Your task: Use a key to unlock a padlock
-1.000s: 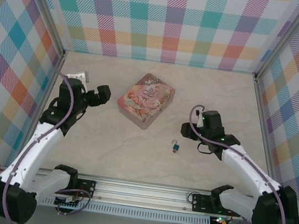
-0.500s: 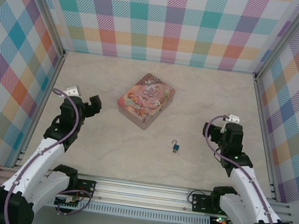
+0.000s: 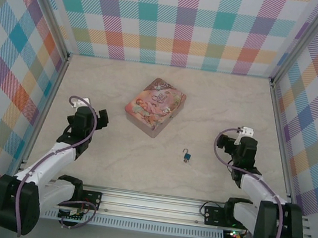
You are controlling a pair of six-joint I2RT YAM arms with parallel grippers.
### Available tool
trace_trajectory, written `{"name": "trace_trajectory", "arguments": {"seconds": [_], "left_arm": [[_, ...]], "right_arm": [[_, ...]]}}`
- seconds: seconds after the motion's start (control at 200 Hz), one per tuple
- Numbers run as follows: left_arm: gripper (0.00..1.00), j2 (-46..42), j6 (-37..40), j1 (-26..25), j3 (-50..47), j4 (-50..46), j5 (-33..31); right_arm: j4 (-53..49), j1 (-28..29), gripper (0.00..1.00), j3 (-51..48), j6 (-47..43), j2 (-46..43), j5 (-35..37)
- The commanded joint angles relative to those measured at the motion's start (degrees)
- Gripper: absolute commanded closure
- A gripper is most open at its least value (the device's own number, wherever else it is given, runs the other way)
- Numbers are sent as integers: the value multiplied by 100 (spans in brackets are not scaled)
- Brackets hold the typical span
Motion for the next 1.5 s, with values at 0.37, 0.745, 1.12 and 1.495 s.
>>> {"name": "trace_trajectory", "arguments": {"seconds": [0.37, 0.745, 1.12, 1.495], "left_arm": [[0, 582, 1057, -57, -497, 1768, 1], [0, 1788, 1676, -133, -703, 3769, 1195], [0, 2343, 2156, -97, -936, 4839, 1623], [0, 3240, 1535, 465, -285, 4507, 1760]], "right_arm": [[3129, -40, 0, 375, -519, 2433, -935], [2186, -125, 0, 894, -304, 2495, -643], [2187, -127, 0, 890, -303, 2495, -644], [2182, -130, 0, 894, -304, 2496, -640]]}}
